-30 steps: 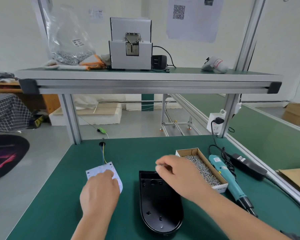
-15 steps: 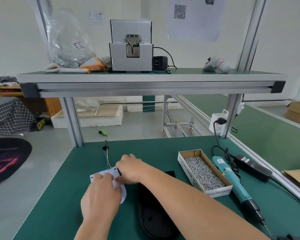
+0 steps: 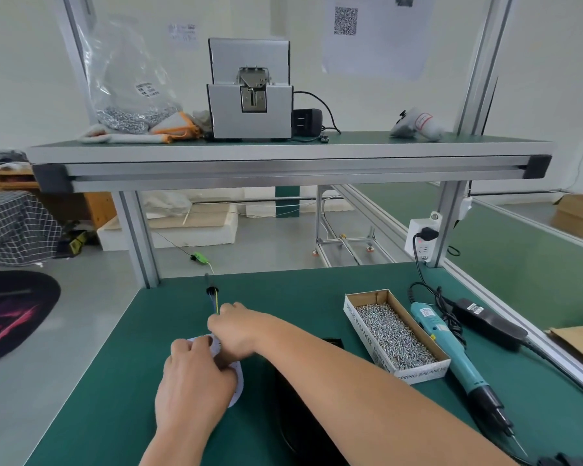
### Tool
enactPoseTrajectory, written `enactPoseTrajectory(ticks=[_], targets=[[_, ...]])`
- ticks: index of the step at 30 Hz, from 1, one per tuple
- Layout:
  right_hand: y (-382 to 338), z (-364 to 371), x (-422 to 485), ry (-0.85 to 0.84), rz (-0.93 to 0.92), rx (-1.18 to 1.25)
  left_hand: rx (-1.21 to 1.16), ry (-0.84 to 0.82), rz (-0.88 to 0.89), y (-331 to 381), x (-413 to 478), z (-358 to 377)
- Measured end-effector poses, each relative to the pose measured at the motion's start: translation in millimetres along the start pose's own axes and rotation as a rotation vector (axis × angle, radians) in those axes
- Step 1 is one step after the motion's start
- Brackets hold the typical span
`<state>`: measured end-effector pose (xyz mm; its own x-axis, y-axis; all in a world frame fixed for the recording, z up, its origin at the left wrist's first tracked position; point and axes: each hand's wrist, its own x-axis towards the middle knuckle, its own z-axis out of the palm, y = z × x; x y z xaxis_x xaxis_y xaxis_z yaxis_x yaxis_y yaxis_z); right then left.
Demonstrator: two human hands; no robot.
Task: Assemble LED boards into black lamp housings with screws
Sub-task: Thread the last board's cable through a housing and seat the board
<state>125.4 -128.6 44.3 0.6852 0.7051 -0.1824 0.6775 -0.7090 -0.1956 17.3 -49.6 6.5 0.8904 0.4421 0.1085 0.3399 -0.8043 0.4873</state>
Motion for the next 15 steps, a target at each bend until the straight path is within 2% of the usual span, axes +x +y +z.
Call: enactPoseTrajectory(ticks=[4,11,15], targets=[[-0.3,1.2,-1.7,0.042,0.065,0.032,-0.026,-0.002,0.007,-2.5,1.1,4.7],[6.1,-5.7,-3.6,-0.063,0.187,-0.019,0.014,-0.032,-0.001,-7.5,3.8,6.8],[19.4,-12.0,-12.1,0.019,0.242,0.216,0.019,0.003,-0.042,-4.3,7.0,8.4]])
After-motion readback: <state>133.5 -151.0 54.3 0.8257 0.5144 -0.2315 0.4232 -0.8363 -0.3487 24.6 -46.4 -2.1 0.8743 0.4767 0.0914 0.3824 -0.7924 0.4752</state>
